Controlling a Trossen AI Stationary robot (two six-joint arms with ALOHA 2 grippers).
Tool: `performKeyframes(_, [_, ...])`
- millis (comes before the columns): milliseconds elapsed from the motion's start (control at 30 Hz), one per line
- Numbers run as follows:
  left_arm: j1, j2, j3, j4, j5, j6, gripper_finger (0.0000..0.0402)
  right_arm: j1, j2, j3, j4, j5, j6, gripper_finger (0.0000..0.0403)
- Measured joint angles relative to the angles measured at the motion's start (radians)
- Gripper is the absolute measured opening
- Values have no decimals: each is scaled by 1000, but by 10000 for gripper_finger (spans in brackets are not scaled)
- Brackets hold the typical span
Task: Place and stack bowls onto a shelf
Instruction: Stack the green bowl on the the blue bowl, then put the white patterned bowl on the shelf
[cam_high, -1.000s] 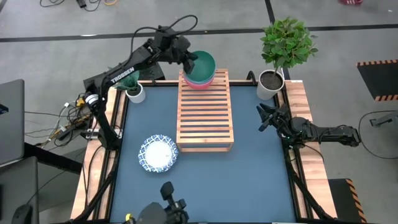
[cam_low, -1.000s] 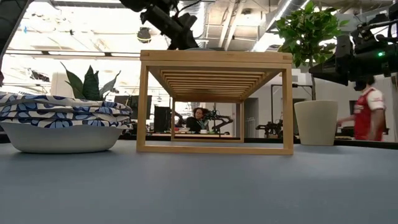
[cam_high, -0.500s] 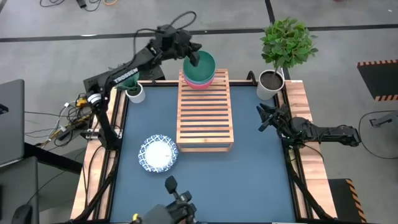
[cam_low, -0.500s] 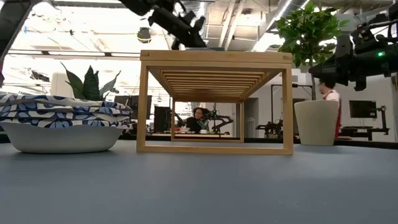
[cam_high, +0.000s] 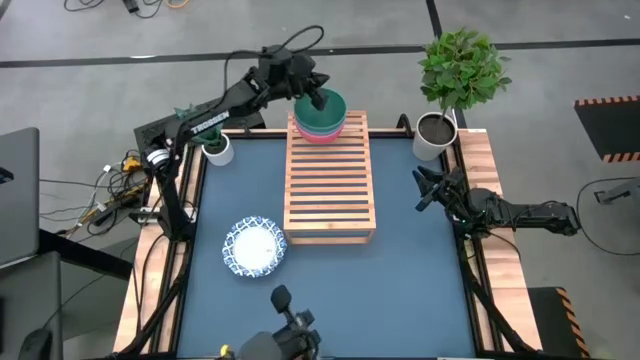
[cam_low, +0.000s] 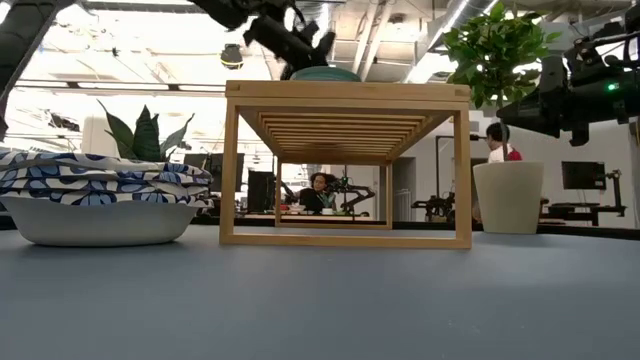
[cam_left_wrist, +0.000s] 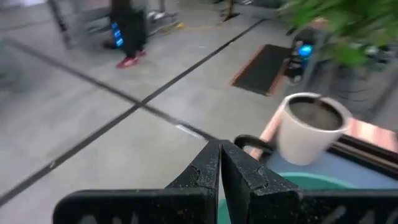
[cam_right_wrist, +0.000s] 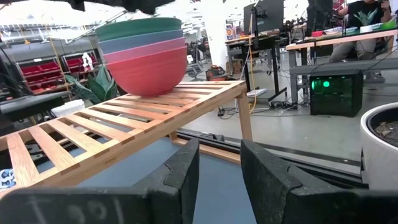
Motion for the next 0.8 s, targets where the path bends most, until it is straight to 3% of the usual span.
performKeyframes(233, [-23,-204,0,-297,124,117,2,0,0,0,0,0,0,143])
performKeyframes(467, [-105,-378,1,-731,71,215,58,0,0,0,0,0,0,143])
performKeyframes(633, [-211,-412,-1,-1091,1,99,122,0,0,0,0,0,0,143])
performKeyframes(800, [-348,-413,-78,-1288,-116,-152,167,0,0,0,0,0,0,143])
